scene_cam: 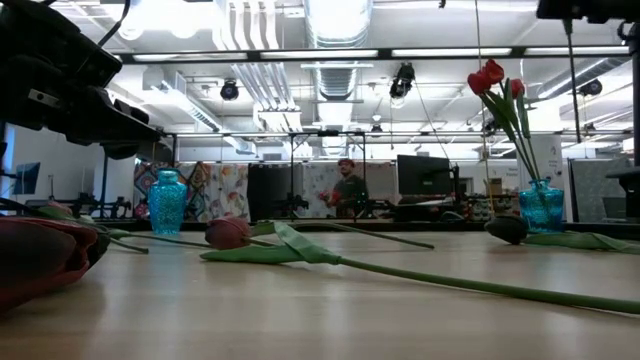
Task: Sort flowers into vase by color
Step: Put the red tulip into the right blue vase
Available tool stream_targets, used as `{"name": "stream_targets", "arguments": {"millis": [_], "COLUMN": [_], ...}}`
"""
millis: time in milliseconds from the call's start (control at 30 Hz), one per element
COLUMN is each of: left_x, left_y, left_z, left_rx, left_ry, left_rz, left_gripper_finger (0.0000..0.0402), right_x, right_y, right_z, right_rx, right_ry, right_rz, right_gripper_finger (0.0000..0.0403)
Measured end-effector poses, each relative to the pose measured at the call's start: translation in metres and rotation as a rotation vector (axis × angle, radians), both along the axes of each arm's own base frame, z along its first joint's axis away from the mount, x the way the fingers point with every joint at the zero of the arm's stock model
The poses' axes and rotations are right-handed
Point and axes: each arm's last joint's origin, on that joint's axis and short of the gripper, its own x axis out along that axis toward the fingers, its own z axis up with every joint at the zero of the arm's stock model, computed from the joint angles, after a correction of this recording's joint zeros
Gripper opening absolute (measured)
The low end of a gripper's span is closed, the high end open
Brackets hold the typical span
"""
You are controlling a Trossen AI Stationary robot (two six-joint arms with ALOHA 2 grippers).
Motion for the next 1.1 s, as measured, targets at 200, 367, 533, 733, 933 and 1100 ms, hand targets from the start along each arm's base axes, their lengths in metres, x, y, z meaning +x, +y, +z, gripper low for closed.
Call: {"name": "stream_targets", "arguments": {"millis": [200, 367, 533, 733, 933, 1100], "left_x": [0.000, 0.000, 0.000, 0.000, 0.000, 0.000], "left_y": [0.000, 0.000, 0.000, 0.000, 0.000, 0.000], "left_z": [0.000, 0.000, 0.000, 0.000, 0.000, 0.000], "left_rx": [0.000, 0.000, 0.000, 0.000, 0.000, 0.000], "left_ry": [0.000, 0.001, 0.001, 0.002, 0.002, 0.003], "left_rz": [0.000, 0.000, 0.000, 0.000, 0.000, 0.000], "left_gripper_finger": [0.0000, 0.0000, 0.0000, 0.0000, 0.0000, 0.0000], "right_x": [0.025, 0.055, 0.036, 0.010, 0.007, 0.008], "right_y": [-0.024, -0.047, -0.044, -0.037, -0.050, -0.067], "right_z": [0.006, 0.004, 0.017, 0.005, -0.018, -0.026], "right_rx": [0.059, 0.134, 0.098, 0.007, 0.040, 0.081], "right_ry": [-0.025, 0.109, 0.055, -0.053, -0.038, -0.014], "right_rz": [-0.112, -0.059, -0.068, -0.038, -0.012, -0.018], "right_gripper_finger": [0.0012, 0.0012, 0.0012, 0.0012, 0.0012, 0.0012]}}
